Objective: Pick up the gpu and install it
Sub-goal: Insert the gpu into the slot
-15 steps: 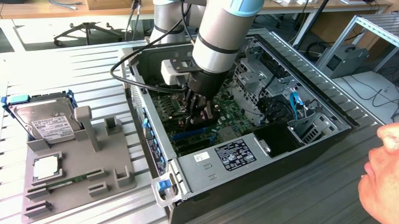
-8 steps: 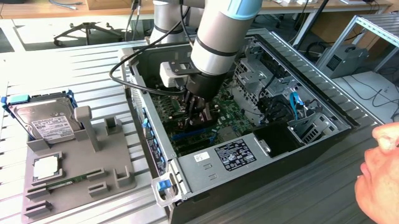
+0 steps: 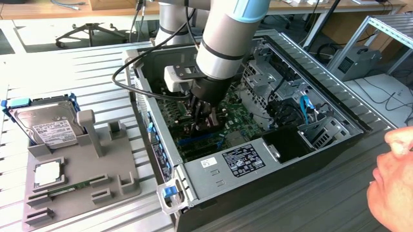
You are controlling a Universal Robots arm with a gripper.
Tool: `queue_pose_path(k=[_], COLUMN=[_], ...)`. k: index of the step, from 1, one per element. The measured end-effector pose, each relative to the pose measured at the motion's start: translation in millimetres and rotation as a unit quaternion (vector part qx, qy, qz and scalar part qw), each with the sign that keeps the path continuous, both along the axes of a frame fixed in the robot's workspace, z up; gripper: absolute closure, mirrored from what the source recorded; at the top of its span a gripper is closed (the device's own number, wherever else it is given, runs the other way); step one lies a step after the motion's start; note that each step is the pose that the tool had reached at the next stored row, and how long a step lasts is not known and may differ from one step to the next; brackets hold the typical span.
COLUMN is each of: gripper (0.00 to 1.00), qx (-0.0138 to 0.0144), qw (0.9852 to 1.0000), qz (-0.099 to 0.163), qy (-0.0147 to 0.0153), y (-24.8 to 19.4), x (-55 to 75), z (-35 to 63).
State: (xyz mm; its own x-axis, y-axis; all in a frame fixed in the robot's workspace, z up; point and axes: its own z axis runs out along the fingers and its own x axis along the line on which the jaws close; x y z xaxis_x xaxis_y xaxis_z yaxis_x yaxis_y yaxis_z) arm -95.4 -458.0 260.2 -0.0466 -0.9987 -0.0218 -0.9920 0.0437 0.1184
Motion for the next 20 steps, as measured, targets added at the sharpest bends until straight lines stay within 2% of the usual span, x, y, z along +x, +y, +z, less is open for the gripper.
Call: queue_pose_path(k=[18, 19, 20], gripper=[0.73, 0.72, 0.66], qx=[0.0000, 0.0003, 0.0002], qw=[1.0000, 1.0000, 1.0000], qz=[0.000, 0.000, 0.000], qy=[0.0000, -0.0001, -0.0001], y=[0.0, 0.1, 0.1], x=[0.0, 0.0, 0.0], z=[-7.5, -7.8, -7.7])
